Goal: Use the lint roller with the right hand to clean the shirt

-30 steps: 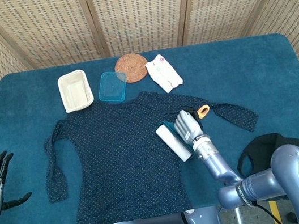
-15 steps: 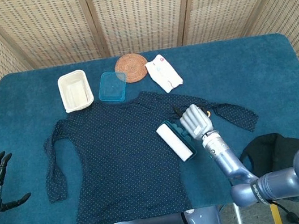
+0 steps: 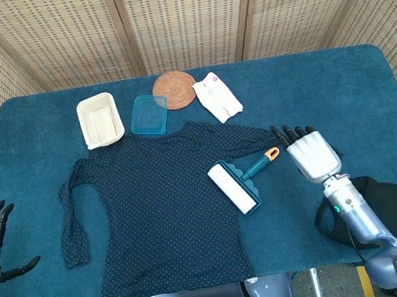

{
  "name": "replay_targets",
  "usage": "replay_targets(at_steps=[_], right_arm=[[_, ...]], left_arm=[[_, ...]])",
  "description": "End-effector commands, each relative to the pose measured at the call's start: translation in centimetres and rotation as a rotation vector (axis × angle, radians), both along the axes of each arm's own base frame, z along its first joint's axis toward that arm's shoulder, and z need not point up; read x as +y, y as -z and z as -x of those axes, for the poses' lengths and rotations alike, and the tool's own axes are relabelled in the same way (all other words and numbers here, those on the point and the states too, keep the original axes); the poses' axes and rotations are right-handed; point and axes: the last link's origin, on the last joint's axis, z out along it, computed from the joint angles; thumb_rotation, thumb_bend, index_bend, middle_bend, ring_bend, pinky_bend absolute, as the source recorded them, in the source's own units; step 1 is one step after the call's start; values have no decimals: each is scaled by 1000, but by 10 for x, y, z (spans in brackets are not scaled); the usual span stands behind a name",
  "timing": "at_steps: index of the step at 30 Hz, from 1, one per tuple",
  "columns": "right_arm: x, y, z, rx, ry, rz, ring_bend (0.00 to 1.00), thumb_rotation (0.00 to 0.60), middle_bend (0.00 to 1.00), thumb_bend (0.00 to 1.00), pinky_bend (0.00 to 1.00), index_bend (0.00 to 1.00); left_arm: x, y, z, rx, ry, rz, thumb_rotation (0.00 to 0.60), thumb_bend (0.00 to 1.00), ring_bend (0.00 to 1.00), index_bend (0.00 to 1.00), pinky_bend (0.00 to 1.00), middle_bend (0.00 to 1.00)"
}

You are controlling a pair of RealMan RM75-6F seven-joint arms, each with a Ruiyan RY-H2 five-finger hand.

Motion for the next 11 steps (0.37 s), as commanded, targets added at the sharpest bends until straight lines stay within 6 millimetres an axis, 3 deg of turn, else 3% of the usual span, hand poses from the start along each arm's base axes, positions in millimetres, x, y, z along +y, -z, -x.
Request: replay_targets(at_steps=[1, 6, 11], right_arm=[[32, -25, 29, -107, 16, 44, 0, 600, 0, 0, 0, 0], [61, -35, 55, -173, 54, 74, 0, 600, 0, 0, 0, 0], [71, -39, 71, -172, 88, 86, 0, 600, 0, 0, 0, 0]], left_arm=[[-3, 0, 0, -6, 11, -6, 600, 0, 0, 0, 0, 0], [-10, -1, -2, -8, 28, -17, 600, 0, 0, 0, 0, 0], [-13, -1, -5, -8, 41, -19, 600, 0, 0, 0, 0, 0]])
